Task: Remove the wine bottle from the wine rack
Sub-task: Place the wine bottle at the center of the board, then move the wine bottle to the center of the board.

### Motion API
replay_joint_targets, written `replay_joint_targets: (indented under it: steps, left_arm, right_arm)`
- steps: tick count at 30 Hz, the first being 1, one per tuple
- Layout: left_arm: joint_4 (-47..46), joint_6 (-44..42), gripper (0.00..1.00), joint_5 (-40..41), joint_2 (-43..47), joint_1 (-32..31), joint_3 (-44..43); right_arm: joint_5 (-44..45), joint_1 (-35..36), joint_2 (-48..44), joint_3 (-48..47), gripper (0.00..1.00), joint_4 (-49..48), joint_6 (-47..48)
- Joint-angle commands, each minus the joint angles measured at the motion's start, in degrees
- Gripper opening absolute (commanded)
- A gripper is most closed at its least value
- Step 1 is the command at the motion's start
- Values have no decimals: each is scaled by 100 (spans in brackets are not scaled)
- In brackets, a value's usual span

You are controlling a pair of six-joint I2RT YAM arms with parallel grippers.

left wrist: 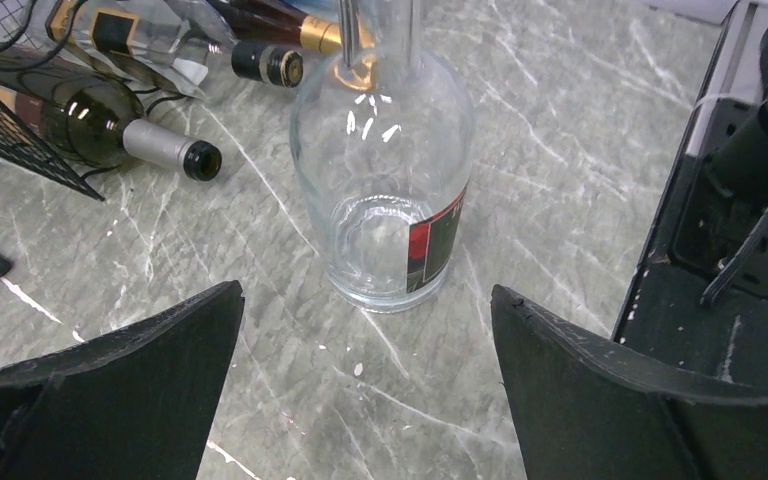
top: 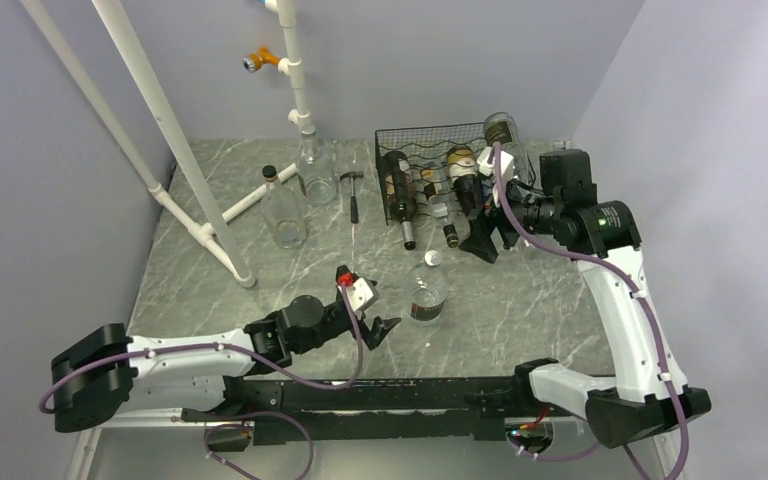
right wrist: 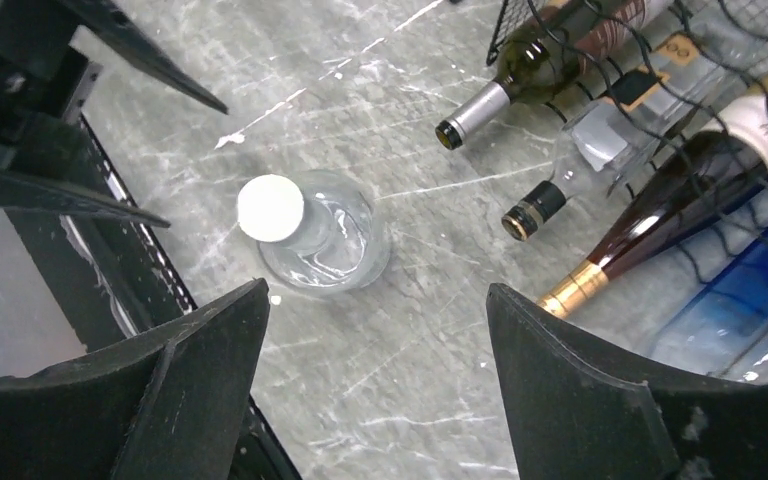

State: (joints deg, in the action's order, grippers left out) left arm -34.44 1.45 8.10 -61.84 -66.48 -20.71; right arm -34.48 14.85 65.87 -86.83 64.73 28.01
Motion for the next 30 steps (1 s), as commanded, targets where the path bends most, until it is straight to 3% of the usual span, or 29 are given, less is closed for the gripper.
replay_joint_targets:
  steps: [1, 8, 14, 30]
  left_arm:
    - [683, 433, 99, 226, 496, -15, -379]
    - [1690, 772, 100, 307, 778, -14, -895]
    - [2411, 973, 99, 298, 713, -15, -1492]
    - [3501, 1554, 99, 138, 208, -14, -2904]
  right_arm:
    - [-770, -607, -338, 869, 83, -1507, -680]
    - [-1673, -1730, -940, 2341, 84, -2889, -1348]
    - [-2141, -2118, -1318, 3315, 83, -3797, -1675]
    - [-2087, -2408, -1485, 3709, 83, -3977, -1694]
